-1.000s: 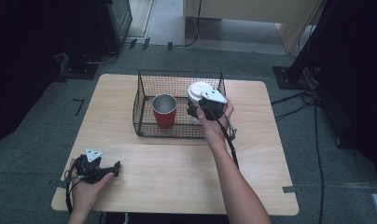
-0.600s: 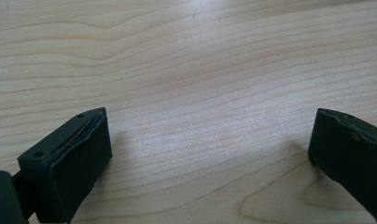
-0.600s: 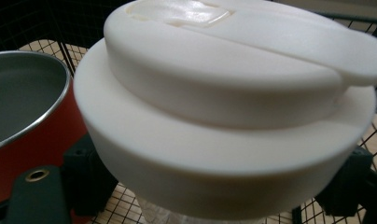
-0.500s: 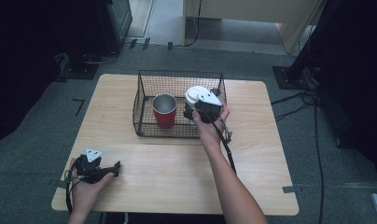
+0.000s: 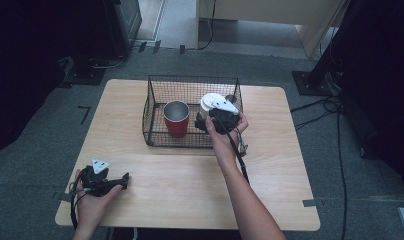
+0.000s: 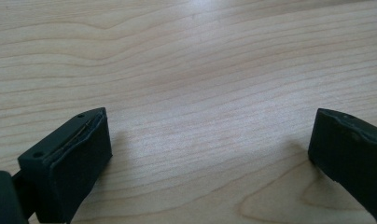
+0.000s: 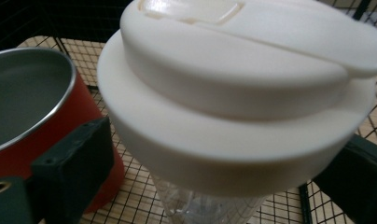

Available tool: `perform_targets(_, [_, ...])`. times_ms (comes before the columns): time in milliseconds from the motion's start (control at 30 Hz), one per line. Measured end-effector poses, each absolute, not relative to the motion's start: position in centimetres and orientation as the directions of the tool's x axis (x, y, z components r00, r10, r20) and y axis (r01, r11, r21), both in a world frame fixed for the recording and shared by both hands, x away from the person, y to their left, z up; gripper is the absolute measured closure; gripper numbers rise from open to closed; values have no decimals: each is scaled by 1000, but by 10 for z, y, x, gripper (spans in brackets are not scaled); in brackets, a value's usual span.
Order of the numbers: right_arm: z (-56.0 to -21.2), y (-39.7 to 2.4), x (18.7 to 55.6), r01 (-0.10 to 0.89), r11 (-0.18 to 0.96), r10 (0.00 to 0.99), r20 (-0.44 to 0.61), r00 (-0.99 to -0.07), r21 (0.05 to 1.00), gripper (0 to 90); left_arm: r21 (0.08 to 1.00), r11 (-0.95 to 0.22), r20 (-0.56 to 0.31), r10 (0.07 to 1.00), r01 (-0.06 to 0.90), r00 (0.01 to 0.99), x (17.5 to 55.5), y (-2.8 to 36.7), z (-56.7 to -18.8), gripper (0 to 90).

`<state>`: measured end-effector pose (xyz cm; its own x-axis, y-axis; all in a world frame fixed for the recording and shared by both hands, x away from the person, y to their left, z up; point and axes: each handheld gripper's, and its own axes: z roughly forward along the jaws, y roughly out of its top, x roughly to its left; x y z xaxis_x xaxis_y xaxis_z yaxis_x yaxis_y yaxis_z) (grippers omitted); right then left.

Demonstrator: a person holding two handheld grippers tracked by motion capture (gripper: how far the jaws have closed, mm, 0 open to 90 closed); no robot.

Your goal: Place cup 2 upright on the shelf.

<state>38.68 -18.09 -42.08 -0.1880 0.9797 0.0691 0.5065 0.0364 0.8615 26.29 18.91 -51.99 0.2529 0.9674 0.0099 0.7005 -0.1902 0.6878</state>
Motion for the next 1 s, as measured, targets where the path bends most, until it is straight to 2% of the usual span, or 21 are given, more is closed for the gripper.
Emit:
perform_targets(400, [-419,-190,375,511,75,973,48,-224,856,0,688,-191,10,967,701,253,263,189,-520,0])
perform_targets(1000, [-414,-217,335,478,108,963,27,-267,872,0,688,-191,11,967,701,253,263,189,-520,0])
